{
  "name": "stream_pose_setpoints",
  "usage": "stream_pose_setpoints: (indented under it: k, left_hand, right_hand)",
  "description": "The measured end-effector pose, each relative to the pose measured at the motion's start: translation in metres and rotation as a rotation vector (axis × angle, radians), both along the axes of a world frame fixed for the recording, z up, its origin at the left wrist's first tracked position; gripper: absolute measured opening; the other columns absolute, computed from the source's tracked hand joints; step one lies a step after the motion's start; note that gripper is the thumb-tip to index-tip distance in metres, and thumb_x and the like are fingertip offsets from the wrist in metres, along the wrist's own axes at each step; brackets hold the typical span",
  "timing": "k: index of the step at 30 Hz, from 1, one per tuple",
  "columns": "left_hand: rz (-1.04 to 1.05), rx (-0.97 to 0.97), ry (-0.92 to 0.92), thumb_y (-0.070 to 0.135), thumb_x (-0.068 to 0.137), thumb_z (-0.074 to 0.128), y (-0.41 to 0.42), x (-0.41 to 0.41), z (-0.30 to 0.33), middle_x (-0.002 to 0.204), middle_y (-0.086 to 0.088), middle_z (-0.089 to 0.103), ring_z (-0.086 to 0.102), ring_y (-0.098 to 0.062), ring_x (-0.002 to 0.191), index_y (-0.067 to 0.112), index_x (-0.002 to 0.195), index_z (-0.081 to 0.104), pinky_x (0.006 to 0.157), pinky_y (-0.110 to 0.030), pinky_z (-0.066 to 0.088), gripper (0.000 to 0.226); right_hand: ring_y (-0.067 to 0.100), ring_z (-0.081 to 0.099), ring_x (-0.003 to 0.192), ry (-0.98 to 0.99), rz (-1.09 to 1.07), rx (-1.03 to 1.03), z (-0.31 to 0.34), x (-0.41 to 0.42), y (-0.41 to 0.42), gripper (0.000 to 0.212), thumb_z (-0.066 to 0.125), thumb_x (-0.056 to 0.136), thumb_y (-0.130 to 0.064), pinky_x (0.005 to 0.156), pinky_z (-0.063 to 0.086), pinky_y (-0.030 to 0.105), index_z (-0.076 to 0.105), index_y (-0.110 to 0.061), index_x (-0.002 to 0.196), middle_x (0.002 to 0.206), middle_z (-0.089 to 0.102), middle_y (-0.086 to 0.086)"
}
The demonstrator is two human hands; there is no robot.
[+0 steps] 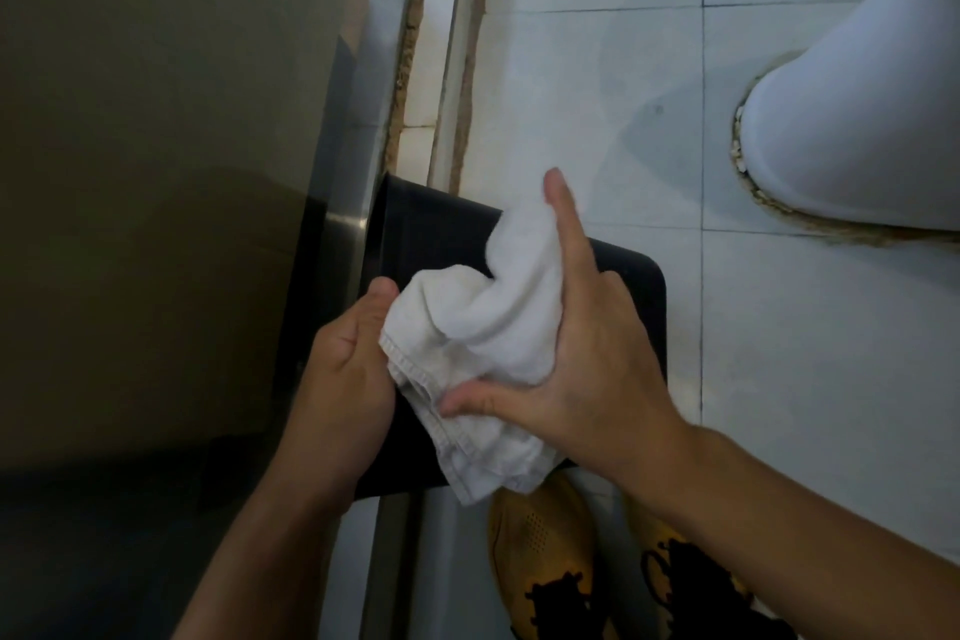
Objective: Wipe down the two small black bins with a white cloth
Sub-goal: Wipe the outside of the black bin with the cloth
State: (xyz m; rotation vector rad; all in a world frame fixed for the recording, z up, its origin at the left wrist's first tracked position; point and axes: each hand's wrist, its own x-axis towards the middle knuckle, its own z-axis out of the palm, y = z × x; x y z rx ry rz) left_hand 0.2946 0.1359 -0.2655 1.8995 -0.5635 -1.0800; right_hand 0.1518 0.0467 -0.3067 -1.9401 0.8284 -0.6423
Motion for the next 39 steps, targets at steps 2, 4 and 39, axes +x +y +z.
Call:
stream_pose_setpoints:
  k: [2,4,39]
  left_hand:
    - [0.015,-0.010,-0.011,0.031,0.103,0.035,0.000,0.001,-0.001,0.073,0.001,0.067,0.065,-0.012,0.075,0.027,0.072,0.069,0.071,-0.029,0.049,0.046]
    - [0.012,-0.013,-0.043,0.031,0.102,0.036,0.000,0.003,0.000,0.077,-0.005,0.068,0.066,-0.017,0.076,0.020,0.078,0.069,0.071,-0.030,0.051,0.042]
    - [-0.025,0.033,-0.158,0.037,0.102,0.036,-0.002,0.000,0.001,0.082,-0.021,0.063,0.065,-0.032,0.078,-0.004,0.089,0.060,0.058,-0.033,0.052,0.050]
  right_hand:
    - [0.005,0.060,0.095,-0.021,-0.014,-0.200,-0.005,0.005,0.002,0.106,0.077,0.070,-0.062,0.085,0.051,0.035,0.026,-0.021,0.154,0.118,0.064,-0.010]
    - [0.022,0.068,0.087,-0.116,-0.073,-0.360,-0.019,0.010,0.000,0.077,0.077,0.078,-0.046,0.077,0.055,0.042,0.050,-0.005,0.137,0.106,0.072,0.014]
    - [0.025,0.044,0.118,0.263,0.011,-0.284,0.004,-0.031,-0.003,0.089,0.065,0.079,-0.062,0.081,0.055,0.032,0.018,-0.047,0.153,0.146,0.018,0.007]
